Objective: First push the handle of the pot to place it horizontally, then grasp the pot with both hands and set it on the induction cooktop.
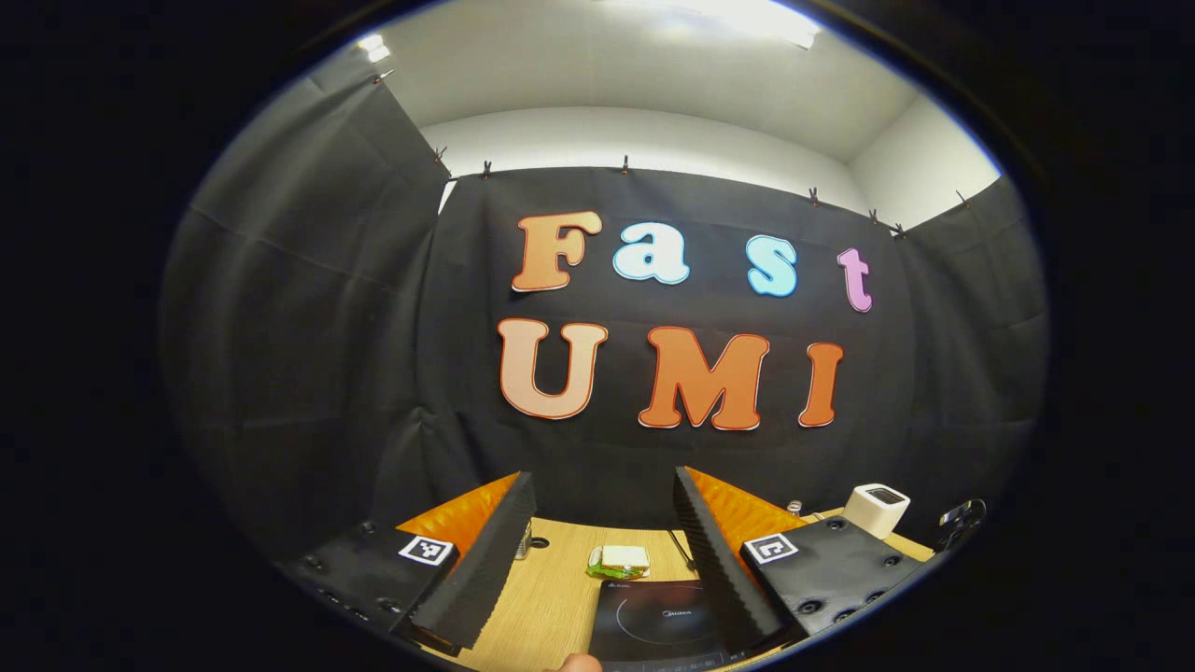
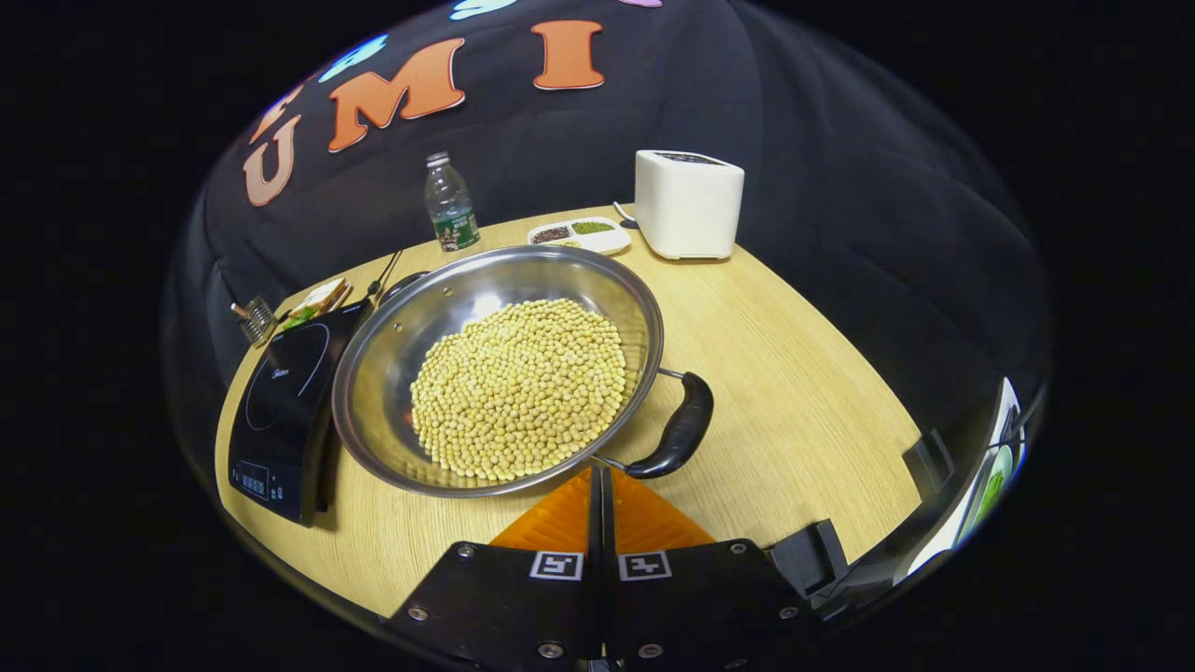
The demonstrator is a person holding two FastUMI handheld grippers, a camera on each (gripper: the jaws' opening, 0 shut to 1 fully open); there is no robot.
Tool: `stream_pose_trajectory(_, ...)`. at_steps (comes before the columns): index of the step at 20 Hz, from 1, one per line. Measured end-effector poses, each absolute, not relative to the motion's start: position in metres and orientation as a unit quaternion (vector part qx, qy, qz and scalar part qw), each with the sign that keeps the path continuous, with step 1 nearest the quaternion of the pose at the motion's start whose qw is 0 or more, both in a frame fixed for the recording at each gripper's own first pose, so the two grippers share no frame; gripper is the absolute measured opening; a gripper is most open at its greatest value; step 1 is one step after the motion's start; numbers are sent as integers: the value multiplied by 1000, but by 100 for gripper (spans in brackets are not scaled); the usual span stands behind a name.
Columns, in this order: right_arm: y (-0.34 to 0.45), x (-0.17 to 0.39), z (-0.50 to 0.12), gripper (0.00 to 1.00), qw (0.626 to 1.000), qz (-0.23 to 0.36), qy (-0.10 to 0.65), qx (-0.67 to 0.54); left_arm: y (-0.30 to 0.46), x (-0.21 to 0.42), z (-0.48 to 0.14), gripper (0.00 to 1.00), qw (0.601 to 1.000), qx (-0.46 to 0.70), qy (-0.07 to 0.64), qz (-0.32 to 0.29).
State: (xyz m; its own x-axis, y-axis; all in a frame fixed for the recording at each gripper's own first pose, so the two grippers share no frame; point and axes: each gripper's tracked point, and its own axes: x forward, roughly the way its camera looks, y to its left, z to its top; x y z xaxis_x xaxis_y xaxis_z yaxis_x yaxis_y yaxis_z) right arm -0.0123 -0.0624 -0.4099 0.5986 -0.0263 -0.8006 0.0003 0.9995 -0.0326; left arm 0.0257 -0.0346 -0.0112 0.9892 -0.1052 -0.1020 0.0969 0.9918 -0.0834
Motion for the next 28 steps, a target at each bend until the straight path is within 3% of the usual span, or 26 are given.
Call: stream_pose_trajectory(28, -112, 75, -434, 0, 888, -61, 455, 6, -49, 75, -42, 97, 995, -43, 83, -47)
